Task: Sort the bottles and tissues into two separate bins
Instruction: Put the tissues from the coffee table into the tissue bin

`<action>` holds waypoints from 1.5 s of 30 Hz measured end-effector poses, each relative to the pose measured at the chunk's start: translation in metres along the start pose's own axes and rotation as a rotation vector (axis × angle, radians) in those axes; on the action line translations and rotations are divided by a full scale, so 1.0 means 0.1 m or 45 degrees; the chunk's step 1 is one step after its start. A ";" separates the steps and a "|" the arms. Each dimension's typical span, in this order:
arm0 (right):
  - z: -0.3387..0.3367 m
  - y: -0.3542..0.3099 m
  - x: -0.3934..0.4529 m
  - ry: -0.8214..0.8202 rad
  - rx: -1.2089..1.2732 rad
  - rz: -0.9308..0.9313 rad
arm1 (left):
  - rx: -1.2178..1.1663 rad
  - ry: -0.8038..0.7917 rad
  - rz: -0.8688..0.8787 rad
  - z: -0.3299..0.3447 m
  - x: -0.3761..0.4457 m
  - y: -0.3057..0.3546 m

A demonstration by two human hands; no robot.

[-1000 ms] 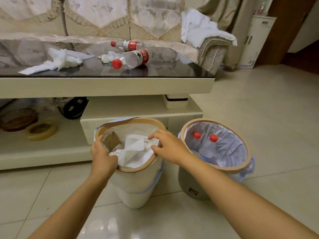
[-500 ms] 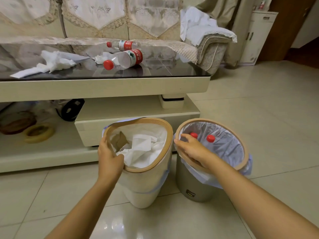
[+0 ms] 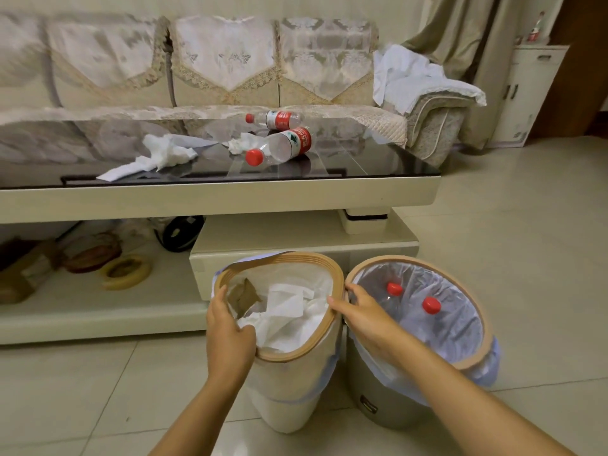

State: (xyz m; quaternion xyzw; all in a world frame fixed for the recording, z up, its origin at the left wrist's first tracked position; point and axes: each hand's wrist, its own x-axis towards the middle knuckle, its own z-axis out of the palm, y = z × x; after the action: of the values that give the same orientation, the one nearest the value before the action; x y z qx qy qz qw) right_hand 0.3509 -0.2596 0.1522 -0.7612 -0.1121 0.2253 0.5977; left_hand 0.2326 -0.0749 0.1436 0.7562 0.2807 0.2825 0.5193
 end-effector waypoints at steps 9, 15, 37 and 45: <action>0.27 -0.10 0.06 0.066 -0.343 -0.111 | 0.276 -0.007 0.004 -0.24 0.09 -0.03; 0.51 -0.47 -0.09 0.342 -1.003 -0.517 | 0.565 -0.141 0.472 -0.48 0.13 0.17; 1.34 -3.14 -0.57 -0.080 -1.260 -0.556 | 0.511 -0.405 0.004 -2.33 0.80 2.35; 1.36 -3.42 -0.19 -0.151 -1.307 -0.394 | 0.600 -0.499 -0.062 -2.37 1.45 2.30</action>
State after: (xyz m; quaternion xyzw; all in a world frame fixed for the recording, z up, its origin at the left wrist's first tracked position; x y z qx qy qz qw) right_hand 0.3030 -0.0623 0.4597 -0.9161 -0.3523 0.0932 0.1675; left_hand 0.1913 0.1081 0.4521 0.8888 0.2511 0.0458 0.3806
